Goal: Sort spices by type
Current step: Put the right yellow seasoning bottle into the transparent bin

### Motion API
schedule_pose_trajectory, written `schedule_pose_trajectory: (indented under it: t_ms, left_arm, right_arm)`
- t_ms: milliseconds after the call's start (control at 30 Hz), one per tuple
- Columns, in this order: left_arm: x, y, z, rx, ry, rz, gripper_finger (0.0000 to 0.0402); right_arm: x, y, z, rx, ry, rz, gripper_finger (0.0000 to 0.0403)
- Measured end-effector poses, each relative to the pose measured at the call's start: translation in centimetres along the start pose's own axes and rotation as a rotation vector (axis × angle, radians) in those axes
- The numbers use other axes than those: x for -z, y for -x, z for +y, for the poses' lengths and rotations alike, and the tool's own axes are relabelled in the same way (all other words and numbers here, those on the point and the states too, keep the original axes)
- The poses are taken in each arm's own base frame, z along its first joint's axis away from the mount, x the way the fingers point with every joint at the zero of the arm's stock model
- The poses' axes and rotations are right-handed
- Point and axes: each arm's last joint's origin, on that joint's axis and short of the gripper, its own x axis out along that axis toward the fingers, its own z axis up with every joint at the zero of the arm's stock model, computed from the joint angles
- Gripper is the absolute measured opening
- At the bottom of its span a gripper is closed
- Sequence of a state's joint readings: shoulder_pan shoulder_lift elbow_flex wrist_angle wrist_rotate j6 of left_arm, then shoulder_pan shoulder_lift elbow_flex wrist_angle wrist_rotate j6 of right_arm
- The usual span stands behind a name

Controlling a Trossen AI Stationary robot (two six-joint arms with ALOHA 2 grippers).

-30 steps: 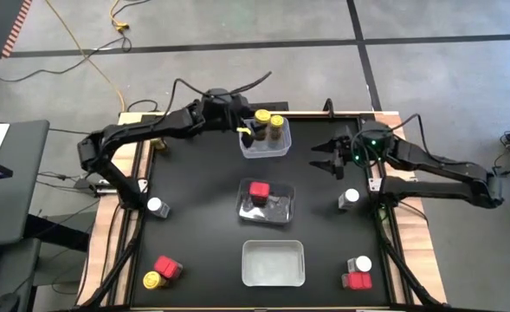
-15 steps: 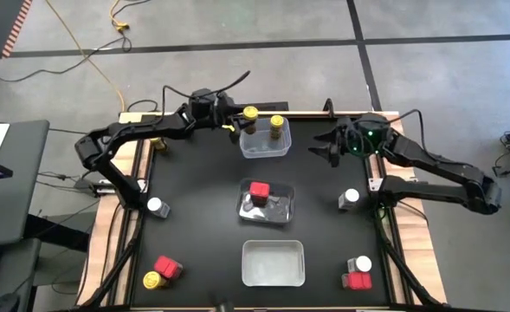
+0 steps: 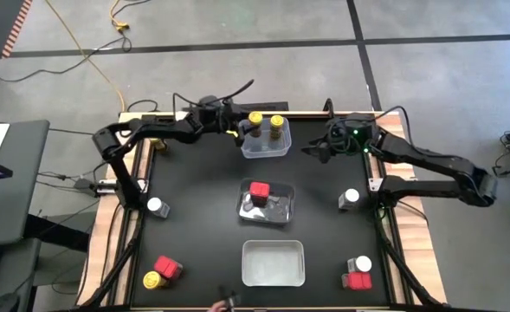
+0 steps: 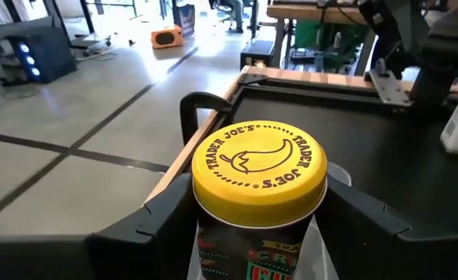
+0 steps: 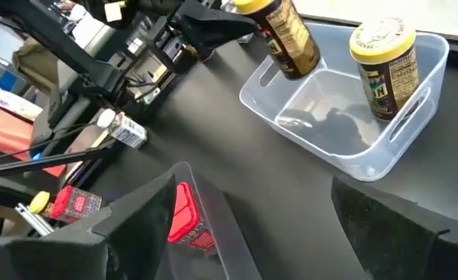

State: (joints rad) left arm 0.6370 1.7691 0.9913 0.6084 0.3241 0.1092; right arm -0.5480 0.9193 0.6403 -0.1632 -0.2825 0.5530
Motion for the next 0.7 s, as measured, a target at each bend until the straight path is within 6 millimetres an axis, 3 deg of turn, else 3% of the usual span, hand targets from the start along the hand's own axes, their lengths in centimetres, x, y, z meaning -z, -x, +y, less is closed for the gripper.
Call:
schedule_pose_trajectory:
  t_ms: [700]
  left_arm:
    - [0.2, -0.1, -0.3, -0.025, -0.079, 0.028, 0.0226]
  right_arm:
    - [0.6, -2.6, -0.6, 0.021, -0.006, 0.074, 0.0369]
